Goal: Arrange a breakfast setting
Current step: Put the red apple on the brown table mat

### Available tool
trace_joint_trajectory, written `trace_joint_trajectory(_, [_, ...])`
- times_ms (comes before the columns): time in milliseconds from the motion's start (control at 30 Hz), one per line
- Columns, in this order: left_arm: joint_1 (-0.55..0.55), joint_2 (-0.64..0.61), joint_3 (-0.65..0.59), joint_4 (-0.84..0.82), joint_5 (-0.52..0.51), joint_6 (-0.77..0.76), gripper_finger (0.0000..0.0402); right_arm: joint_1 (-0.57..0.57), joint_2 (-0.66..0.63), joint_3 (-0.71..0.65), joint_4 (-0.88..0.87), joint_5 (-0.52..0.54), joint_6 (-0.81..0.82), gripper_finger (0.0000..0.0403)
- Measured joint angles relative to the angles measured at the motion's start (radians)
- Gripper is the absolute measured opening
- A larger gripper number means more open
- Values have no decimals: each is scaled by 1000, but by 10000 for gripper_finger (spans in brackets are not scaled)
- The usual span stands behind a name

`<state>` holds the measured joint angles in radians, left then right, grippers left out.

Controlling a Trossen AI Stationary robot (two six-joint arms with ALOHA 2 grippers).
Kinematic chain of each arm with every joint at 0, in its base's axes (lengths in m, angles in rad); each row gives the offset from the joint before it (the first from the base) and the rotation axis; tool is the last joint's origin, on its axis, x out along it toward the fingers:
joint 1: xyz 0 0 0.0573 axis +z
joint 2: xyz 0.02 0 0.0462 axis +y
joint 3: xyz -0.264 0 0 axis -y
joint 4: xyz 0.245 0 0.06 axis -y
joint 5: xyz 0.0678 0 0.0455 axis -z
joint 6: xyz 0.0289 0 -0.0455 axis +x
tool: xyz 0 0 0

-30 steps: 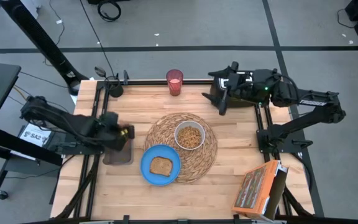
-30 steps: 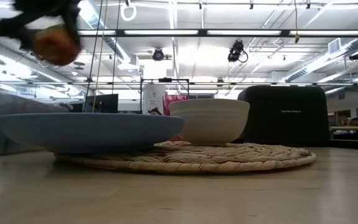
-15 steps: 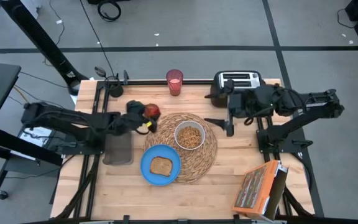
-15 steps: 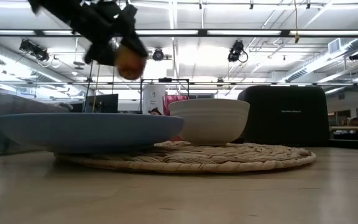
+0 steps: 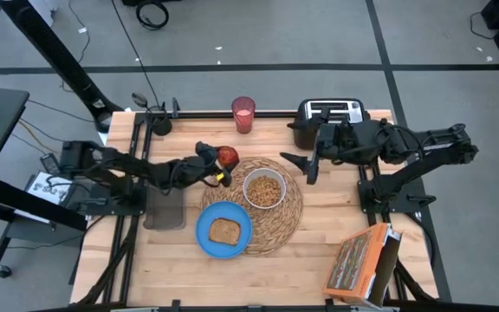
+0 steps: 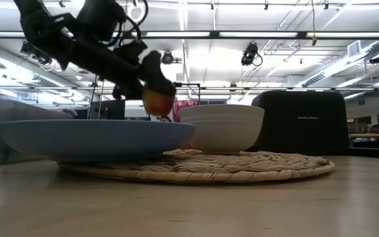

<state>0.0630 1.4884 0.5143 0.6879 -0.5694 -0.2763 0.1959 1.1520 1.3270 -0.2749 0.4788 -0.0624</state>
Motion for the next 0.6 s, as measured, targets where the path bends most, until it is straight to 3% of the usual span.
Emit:
trace_joint_trajectory(267, [-26, 152, 0, 90, -4, -32, 338, 0, 19, 0, -4, 5, 37, 373])
trace_joint_trajectory(600, [-41, 256, 0, 160, -31, -56, 338, -3, 25, 0, 7, 3, 37, 373])
